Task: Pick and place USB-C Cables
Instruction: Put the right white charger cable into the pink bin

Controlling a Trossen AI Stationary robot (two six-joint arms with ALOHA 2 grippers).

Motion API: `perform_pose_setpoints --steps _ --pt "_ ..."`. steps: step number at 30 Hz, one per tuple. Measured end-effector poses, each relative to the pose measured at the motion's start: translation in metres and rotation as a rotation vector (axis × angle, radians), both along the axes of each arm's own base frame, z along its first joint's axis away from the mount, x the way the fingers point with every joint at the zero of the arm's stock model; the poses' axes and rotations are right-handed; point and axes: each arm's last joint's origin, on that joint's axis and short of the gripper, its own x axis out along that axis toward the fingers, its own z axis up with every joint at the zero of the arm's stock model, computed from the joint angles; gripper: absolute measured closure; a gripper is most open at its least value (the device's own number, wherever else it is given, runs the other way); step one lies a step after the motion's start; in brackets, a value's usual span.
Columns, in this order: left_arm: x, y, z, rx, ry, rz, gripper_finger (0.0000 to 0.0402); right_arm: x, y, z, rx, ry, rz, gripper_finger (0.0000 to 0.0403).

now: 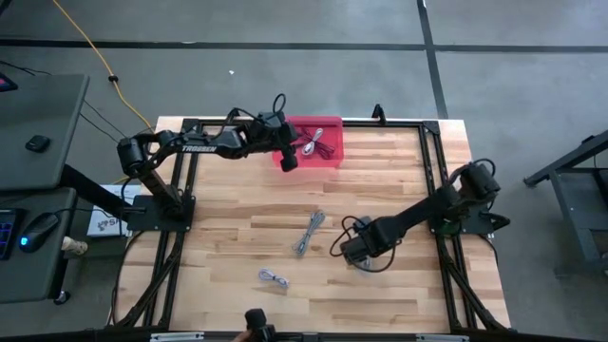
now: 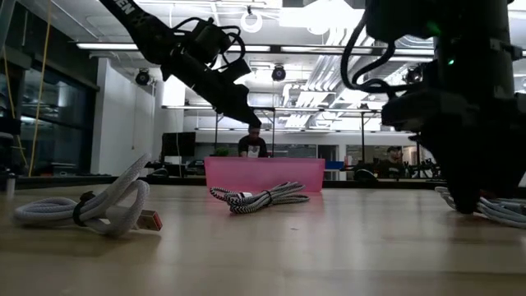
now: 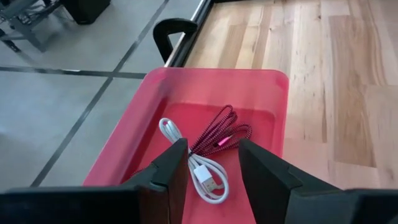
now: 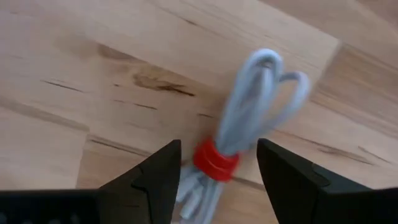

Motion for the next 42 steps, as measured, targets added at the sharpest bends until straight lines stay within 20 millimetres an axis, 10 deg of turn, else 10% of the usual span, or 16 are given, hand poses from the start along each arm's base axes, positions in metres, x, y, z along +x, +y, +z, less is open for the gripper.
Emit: perform_pose_setpoints --steps 12,20,42 --pt "-0.003 -0.005 -0.002 -0.028 0.053 0.0 0.0277 0.003 -0.002 -0.002 -0.031 -0.02 0.084 0.0372" --pt "-0.021 -0.013 0.02 0.0 0.118 0.096 0.0277 0.002 -0.028 0.022 -0.144 -0.084 0.132 0.0366" --pt "-0.049 -0.057 0.033 -0.2 0.296 0.099 0.0277 0.027 -0.198 0.124 -0.708 -0.684 0.389 0.0377"
